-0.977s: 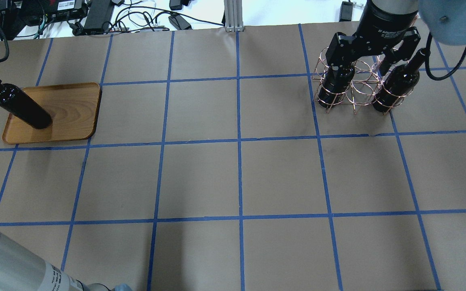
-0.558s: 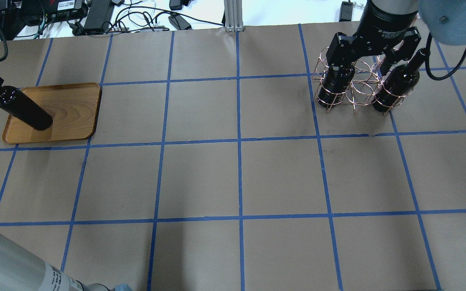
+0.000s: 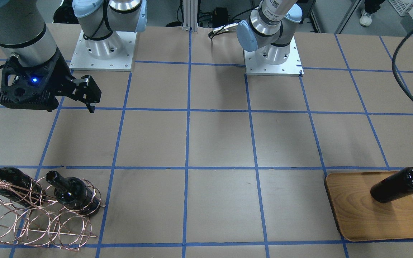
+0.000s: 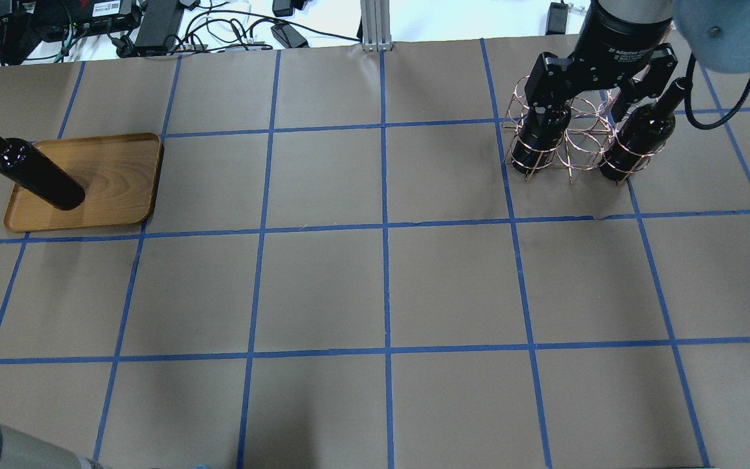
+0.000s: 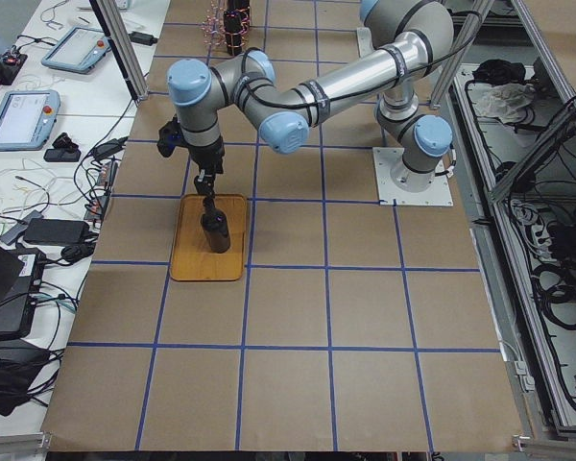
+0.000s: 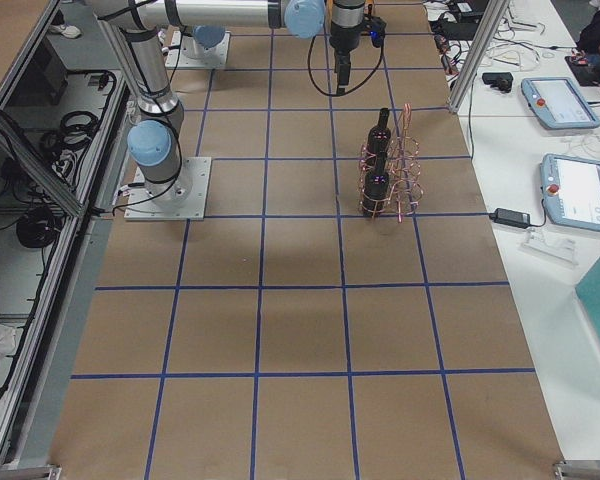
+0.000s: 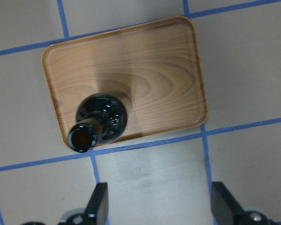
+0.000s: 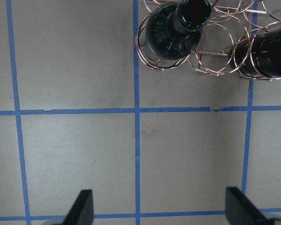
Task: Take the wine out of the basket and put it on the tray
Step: 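Open the left gripper and raise it away from the bottle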
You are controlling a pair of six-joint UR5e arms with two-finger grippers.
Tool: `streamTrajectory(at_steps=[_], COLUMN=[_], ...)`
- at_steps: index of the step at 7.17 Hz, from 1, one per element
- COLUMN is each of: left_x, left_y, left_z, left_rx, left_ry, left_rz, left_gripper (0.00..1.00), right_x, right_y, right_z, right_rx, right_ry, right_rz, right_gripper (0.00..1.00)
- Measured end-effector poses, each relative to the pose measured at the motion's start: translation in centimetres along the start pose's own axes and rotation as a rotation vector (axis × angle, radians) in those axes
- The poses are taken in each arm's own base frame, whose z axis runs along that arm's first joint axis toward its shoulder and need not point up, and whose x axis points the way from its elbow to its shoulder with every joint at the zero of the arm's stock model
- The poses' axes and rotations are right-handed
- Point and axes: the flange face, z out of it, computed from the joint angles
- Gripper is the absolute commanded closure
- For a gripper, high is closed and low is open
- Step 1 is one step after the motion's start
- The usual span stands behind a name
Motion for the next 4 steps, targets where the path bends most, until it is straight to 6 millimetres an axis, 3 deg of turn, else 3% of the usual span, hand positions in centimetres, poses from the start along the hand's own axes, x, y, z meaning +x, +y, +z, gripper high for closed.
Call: streamTrajectory(at_steps=[2, 4], left_x=[11.5, 23.6], left_y=[0.3, 1.7], left_z=[-3.8, -6.0], left_rx=[0.009, 0.049], left_ry=[0.007, 0.049], left_rz=[0.013, 0.01], left_gripper=[0.09, 0.0], right_x=[0.0, 0.1], right_y=[0.0, 0.0], right_z=[0.0, 0.1], right_rx=[0.0, -0.002], right_ry=[0.004, 0.006], right_rz=[0.0, 0.0], right_gripper=[0.0, 0.0])
